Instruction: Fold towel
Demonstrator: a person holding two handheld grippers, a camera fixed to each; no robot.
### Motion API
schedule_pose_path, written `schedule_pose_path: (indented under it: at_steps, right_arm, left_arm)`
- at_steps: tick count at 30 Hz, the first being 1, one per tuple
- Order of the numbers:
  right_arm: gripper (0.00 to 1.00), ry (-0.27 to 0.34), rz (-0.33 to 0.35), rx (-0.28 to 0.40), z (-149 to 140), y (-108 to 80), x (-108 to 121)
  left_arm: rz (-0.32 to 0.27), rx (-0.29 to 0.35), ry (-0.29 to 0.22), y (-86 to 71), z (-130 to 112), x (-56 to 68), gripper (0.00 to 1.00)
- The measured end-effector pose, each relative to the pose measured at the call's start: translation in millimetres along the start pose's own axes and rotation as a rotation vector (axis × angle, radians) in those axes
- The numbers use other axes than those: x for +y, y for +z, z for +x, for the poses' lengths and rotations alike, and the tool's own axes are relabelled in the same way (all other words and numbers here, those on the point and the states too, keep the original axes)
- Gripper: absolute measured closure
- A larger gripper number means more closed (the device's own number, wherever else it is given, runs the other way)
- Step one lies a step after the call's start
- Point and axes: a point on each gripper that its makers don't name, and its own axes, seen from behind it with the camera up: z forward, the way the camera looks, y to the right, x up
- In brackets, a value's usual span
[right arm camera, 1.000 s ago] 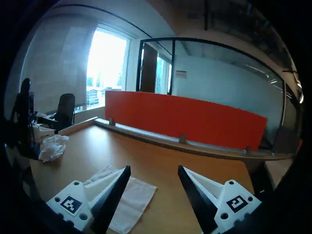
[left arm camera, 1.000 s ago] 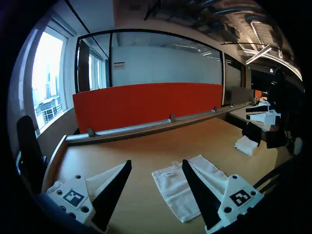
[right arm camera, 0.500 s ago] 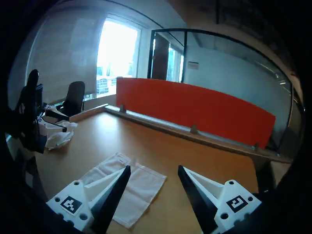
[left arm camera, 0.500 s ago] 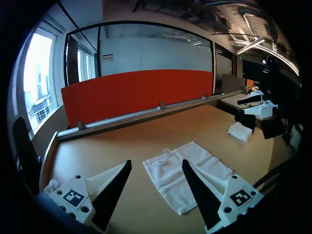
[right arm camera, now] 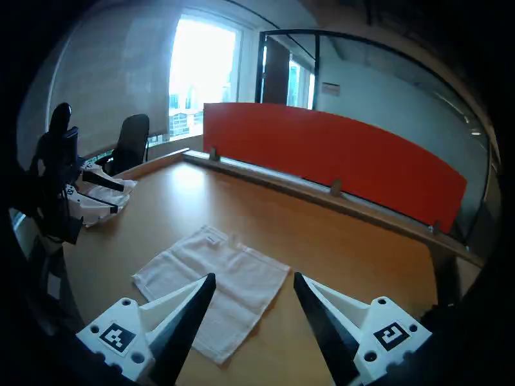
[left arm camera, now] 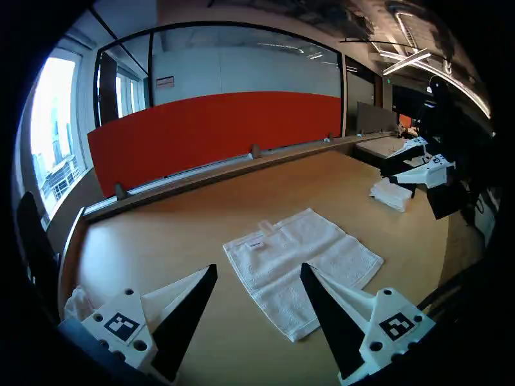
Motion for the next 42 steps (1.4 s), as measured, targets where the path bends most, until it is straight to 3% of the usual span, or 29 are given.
schedule_pose_path:
  at_steps: [24, 33, 42]
  right_arm:
    - [0.06, -0.051, 0.051, -0.161, -114.1, 42.0, -30.3]
    - [0.06, -0.063, 0.072, -0.212, -146.0, 48.7, -40.0]
    - [0.06, -0.073, 0.094, -0.264, -177.0, 51.7, -47.0]
  left_arm:
    - [-0.098, -0.187, 0.054, 46.6, -109.2, 40.9, 0.04]
    - [-0.128, -0.239, 0.071, 56.3, -137.5, 54.5, 0.04]
    - [-0.138, -0.288, 0.079, 60.5, -160.7, 59.2, 0.04]
